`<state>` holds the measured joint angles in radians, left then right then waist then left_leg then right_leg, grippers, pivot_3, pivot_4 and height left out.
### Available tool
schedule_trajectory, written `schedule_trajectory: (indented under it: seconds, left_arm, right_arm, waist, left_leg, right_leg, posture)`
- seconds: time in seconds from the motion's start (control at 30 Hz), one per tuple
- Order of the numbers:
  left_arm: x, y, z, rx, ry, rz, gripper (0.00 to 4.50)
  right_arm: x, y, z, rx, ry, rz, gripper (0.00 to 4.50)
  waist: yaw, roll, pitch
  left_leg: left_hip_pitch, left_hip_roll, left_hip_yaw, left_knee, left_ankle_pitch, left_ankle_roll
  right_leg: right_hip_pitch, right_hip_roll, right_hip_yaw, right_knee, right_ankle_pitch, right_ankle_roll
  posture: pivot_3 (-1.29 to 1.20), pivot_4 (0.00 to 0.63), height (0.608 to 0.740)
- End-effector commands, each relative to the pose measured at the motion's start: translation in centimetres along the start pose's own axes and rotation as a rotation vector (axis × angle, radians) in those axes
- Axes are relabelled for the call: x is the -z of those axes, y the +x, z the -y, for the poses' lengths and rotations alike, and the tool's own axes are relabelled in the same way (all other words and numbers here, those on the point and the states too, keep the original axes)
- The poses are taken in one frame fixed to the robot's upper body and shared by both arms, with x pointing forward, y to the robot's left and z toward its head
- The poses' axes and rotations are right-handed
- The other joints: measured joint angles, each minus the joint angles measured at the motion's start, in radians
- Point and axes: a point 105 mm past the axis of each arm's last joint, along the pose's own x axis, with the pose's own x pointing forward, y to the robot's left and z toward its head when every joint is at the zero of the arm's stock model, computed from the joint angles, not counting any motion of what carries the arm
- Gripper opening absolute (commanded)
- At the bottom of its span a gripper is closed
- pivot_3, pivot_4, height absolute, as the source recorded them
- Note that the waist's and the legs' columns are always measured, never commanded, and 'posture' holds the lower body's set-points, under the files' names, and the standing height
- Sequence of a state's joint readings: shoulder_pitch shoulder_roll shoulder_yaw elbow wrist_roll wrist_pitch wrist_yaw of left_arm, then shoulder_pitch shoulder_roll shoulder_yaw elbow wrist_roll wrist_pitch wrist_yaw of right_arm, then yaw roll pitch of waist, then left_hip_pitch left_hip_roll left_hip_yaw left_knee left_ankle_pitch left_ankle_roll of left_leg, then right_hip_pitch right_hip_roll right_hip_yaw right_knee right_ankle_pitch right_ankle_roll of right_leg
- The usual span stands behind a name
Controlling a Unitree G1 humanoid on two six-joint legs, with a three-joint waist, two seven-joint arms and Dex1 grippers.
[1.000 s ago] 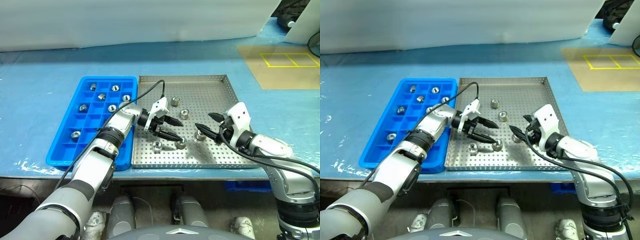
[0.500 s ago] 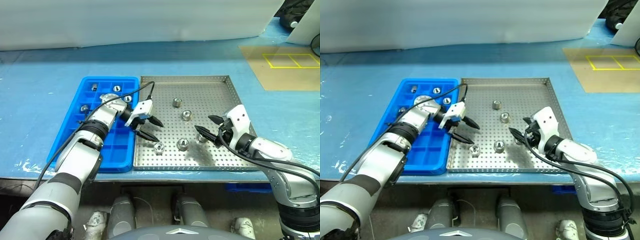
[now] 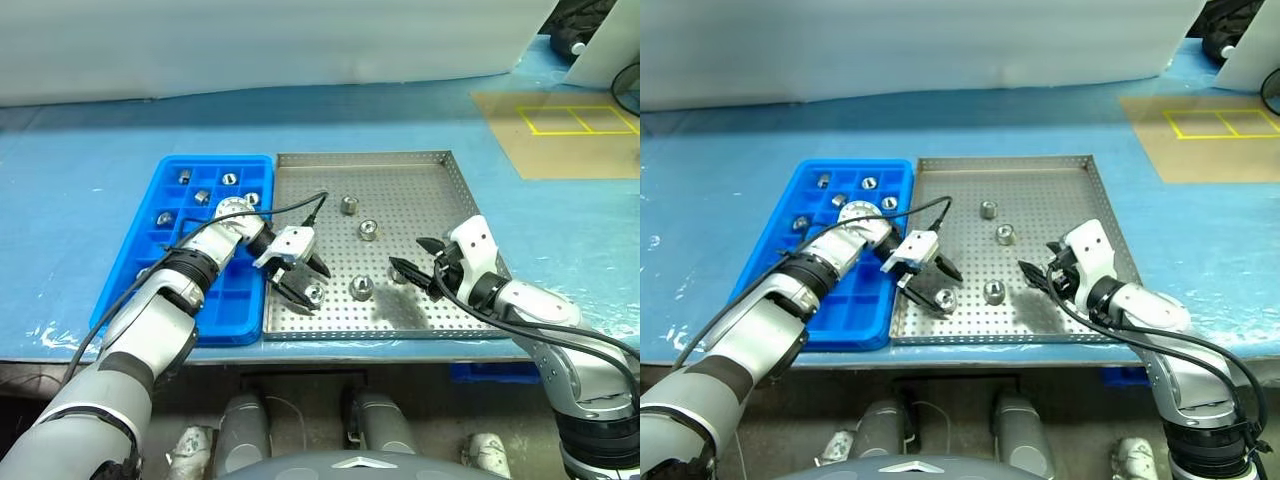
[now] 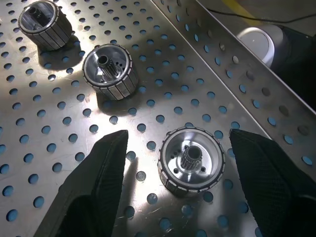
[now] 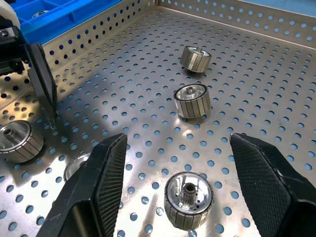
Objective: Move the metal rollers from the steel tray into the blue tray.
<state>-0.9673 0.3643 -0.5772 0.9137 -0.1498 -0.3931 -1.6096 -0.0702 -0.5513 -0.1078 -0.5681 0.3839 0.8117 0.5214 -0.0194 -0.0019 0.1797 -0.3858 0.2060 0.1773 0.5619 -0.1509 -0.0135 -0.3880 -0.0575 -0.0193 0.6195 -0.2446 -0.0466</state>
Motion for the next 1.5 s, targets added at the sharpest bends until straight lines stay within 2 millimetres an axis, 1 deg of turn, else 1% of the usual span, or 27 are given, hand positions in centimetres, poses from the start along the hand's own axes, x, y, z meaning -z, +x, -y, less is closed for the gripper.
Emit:
schedule_trajectory:
  seconds: [0.03, 0.23, 0.53, 0.57, 0.6, 0.7, 0.73, 0.87, 1.03, 1.13, 1.17, 1.27, 1.37, 1.5]
  left_arm:
    - [0.6, -0.4, 0.5, 0.021, 0.024, -0.044, 3.44]
    - [1.2, 0.7, 1.5, 0.08, 0.052, -0.064, 3.44]
    - [1.3, 1.7, 1.5, 0.097, 0.055, -0.066, 3.44]
    - [1.4, 1.7, 1.4, 0.095, 0.05, -0.071, 3.06]
    - [1.4, 1.7, 1.4, 0.095, 0.05, -0.073, 2.87]
    - [1.2, 1.6, 1.0, 0.068, 0.063, -0.068, 1.86]
    - [1.1, 1.7, 0.9, 0.06, 0.055, -0.062, 1.67]
    - [1.1, 1.5, 1.0, 0.07, 0.061, -0.063, 1.67]
    - [0.9, 1.4, 0.6, 0.029, 0.061, -0.043, 1.67]
    - [-0.6, 0.9, -0.6, -0.05, 0.049, 0.053, 1.67]
    - [-1.4, 0.5, -1.5, -0.101, 0.035, 0.097, 1.67]
    - [-3.2, -1.2, -2.9, -0.184, 0.005, 0.186, 1.67]
    - [-3.6, -2.6, -2.9, -0.206, -0.008, 0.2, 1.67]
    - [-2.7, -5.0, -2.4, -0.254, -0.024, 0.151, 1.67]
  right_arm:
    - [-1.3, -0.3, -0.6, -0.01, -0.037, 0.046, 3.4]
    - [-1.1, -0.2, -0.8, -0.007, -0.034, 0.041, 3.4]
    - [-0.9, -0.4, -0.9, 0.009, -0.027, 0.038, 3.4]
    - [-0.9, -0.4, -0.9, 0.011, -0.028, 0.037, 3.4]
    - [-0.8, -0.4, -0.9, 0.012, -0.028, 0.037, 3.4]
    - [-0.9, -0.4, -0.8, 0.015, -0.029, 0.037, 3.4]
    - [-0.9, -0.4, -0.8, 0.017, -0.03, 0.038, 3.4]
    - [-1.1, -0.3, -0.6, 0.022, -0.031, 0.044, 3.4]
    - [-1.1, -0.2, -0.6, 0.02, -0.029, 0.046, 3.4]
    - [-1.0, 0.0, -0.7, 0.011, -0.03, 0.045, 3.4]
    - [-1.1, 0.1, -0.8, 0.004, -0.028, 0.048, 3.4]
    - [-1.7, 0.2, -0.9, -0.021, -0.013, 0.074, 3.4]
    - [-2.2, 0.4, -0.9, -0.05, -0.021, 0.081, 3.4]
    - [-2.7, 0.9, -1.4, -0.138, -0.049, 0.077, 3.4]
  waist:
    - [0.0, 0.0, 0.0]
    - [0.0, 0.0, 0.0]
    - [0.001, 0.005, -0.003]
    - [0.002, 0.005, -0.003]
    - [0.002, 0.006, -0.003]
    - [0.002, 0.006, -0.004]
    - [0.002, 0.006, -0.004]
    - [0.003, 0.006, -0.004]
    - [0.002, 0.006, -0.004]
    - [0.002, 0.006, -0.004]
    - [0.002, 0.006, -0.004]
    - [0.003, 0.005, -0.003]
    - [0.003, 0.005, -0.003]
    - [0.003, 0.005, -0.003]
  left_leg:
    - [0.0, 0.0, 0.0, 0.0, 0.0, 0.0]
    - [0.001, 0.0, 0.0, -0.001, 0.0, 0.0]
    - [0.002, 0.0, 0.001, -0.001, 0.0, 0.0]
    - [0.003, 0.0, 0.001, -0.001, 0.0, 0.0]
    - [0.003, 0.0, 0.001, -0.001, 0.0, 0.0]
    - [0.004, 0.0, 0.001, -0.001, 0.0, 0.0]
    - [0.004, 0.0, 0.001, -0.001, 0.0, 0.0]
    - [0.003, 0.0, 0.001, -0.001, -0.001, 0.001]
    - [0.003, 0.0, 0.001, -0.001, -0.001, 0.001]
    - [0.003, 0.0, 0.001, -0.001, -0.001, 0.001]
    - [0.002, 0.0, 0.001, -0.001, -0.001, 0.001]
    - [-0.001, 0.0, 0.001, -0.001, 0.0, 0.001]
    - [-0.002, 0.0, 0.0, -0.002, -0.001, 0.001]
    - [-0.002, 0.0, 0.0, -0.004, -0.001, 0.001]
  right_leg:
    - [0.0, 0.0, 0.0, 0.0, 0.0, 0.0]
    - [0.0, 0.0, 0.0, 0.0, 0.0, 0.0]
    - [0.002, 0.0, 0.001, -0.001, 0.0, 0.0]
    - [0.002, 0.0, 0.001, -0.001, 0.0, 0.0]
    - [0.003, -0.001, 0.001, -0.002, 0.0, 0.0]
    - [0.004, -0.001, 0.002, -0.002, 0.0, 0.001]
    - [0.004, -0.001, 0.002, -0.002, 0.0, 0.001]
    - [0.003, -0.001, 0.002, -0.002, 0.0, 0.001]
    - [0.003, -0.001, 0.002, -0.003, 0.0, 0.001]
    - [0.003, -0.001, 0.002, -0.003, 0.0, 0.001]
    - [0.002, -0.001, 0.002, -0.003, 0.0, 0.001]
    - [0.0, -0.001, 0.001, -0.002, 0.0, 0.0]
    - [-0.001, -0.001, 0.001, -0.003, 0.0, 0.0]
    - [-0.002, 0.0, 0.001, -0.003, 0.0, 0.0]
  posture:
    - [-0.5, 0.15, 0.74]
    - [-0.51, 0.15, 0.74]
    - [-0.51, 0.15, 0.74]
    - [-0.51, 0.15, 0.74]
    - [-0.51, 0.15, 0.74]
    - [-0.51, 0.15, 0.74]
    - [-0.51, 0.15, 0.74]
    - [-0.51, 0.15, 0.74]
    - [-0.5, 0.15, 0.74]
    - [-0.49, 0.15, 0.74]
    - [-0.48, 0.15, 0.74]
    - [-0.46, 0.15, 0.74]
    - [-0.44, 0.15, 0.74]
    - [-0.38, 0.15, 0.74]
